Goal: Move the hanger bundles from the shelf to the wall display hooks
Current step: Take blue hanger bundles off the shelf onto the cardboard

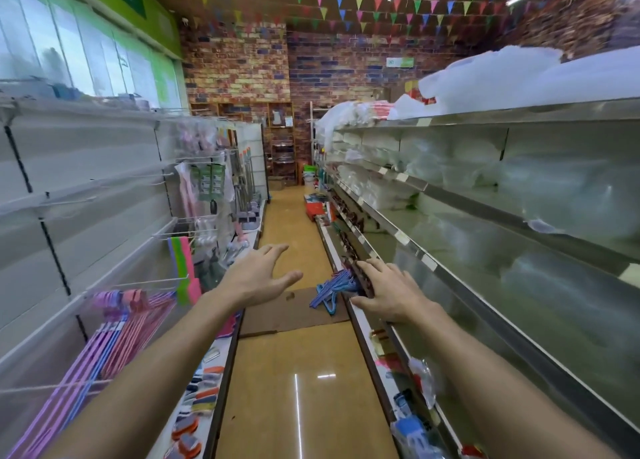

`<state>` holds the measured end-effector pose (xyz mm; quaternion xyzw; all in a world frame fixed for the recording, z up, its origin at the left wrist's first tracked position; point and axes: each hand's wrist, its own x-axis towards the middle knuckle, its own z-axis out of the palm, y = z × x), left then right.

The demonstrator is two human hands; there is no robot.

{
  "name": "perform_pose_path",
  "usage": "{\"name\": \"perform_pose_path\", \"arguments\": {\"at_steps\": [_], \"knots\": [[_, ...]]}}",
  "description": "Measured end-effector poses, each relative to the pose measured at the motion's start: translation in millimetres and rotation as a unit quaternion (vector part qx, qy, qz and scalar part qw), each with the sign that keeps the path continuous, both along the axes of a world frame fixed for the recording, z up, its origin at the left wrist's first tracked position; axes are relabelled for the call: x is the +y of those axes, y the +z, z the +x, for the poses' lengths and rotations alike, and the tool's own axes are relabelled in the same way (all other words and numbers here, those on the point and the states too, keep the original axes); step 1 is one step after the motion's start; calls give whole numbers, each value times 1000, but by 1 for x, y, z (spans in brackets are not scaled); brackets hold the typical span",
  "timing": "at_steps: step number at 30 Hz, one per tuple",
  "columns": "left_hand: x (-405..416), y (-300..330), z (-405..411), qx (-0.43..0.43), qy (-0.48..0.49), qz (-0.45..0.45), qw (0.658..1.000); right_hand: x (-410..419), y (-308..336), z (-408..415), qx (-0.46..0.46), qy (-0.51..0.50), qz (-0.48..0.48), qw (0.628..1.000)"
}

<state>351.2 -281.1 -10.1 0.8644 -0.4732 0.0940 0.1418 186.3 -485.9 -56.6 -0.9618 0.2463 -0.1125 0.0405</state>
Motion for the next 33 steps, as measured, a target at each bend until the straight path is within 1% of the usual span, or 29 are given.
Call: {"name": "perform_pose_path", "arguments": {"at_steps": [5, 13, 19, 24, 33], "knots": [[-55, -12, 61, 10, -10, 11, 1000, -57, -10, 63, -6, -5, 17, 1000], [-158, -33, 174, 20, -8, 19, 1000, -162, -22, 179, 6, -4, 11, 1000], [-239, -16, 276, 29, -5, 20, 999, -255, 1, 282, 12, 12, -7, 1000], [-285, -3, 351, 24, -1, 9, 1000, -313, 24, 354, 10, 14, -14, 1000], [-364, -13, 475, 32, 19, -14, 999, -389, 9, 490, 19, 39, 1, 999]]}}
